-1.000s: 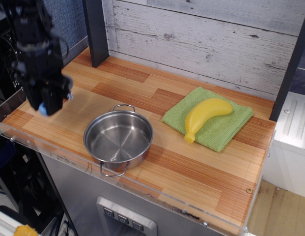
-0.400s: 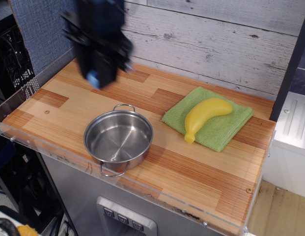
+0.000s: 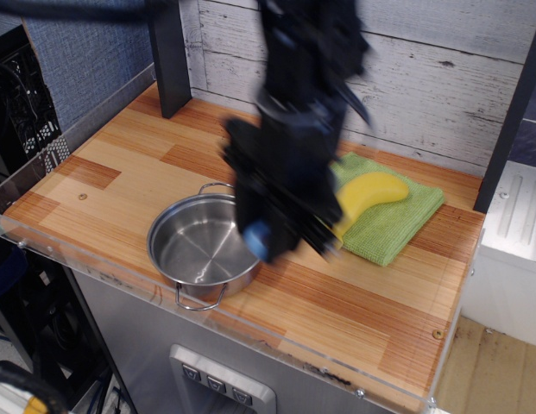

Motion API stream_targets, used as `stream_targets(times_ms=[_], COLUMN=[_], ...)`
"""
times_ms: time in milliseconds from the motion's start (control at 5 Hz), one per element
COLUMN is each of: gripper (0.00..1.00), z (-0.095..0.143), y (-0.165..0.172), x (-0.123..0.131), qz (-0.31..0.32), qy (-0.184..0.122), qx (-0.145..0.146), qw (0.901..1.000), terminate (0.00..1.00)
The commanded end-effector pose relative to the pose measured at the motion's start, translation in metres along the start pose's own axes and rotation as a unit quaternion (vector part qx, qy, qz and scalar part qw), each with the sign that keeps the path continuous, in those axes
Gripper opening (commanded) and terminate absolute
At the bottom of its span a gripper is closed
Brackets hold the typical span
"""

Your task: Put the ice cream scoop to the right of the pot.

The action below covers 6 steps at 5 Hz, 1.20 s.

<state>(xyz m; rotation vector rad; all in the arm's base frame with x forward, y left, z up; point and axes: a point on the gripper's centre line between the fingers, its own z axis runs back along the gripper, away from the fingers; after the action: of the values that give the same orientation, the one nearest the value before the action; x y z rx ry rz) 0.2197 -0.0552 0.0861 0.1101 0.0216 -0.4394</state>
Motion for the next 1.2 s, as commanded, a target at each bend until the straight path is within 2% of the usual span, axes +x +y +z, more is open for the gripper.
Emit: stream_targets(times_ms=[0, 200, 400, 800, 1000], gripper=[0.00, 0.00, 0.00, 0.00, 1.00], z=[-0.027, -0.050, -0.069, -0.082, -0.076], y=[-0.028, -0.020, -0.010, 0.000, -0.002], x=[-0.009, -0.005, 0.006, 0.022, 0.020], qz=[-0.032, -0.021, -0.013, -0.014, -0.023], qy=[0.009, 0.020, 0.010, 0.001, 0.007], qx=[-0.015, -0.030, -0.043, -0.048, -0.058], qw=[0.9993, 0.9991, 0.9990, 0.9988, 0.9981], terminate=[0.00, 0.00, 0.00, 0.00, 0.00])
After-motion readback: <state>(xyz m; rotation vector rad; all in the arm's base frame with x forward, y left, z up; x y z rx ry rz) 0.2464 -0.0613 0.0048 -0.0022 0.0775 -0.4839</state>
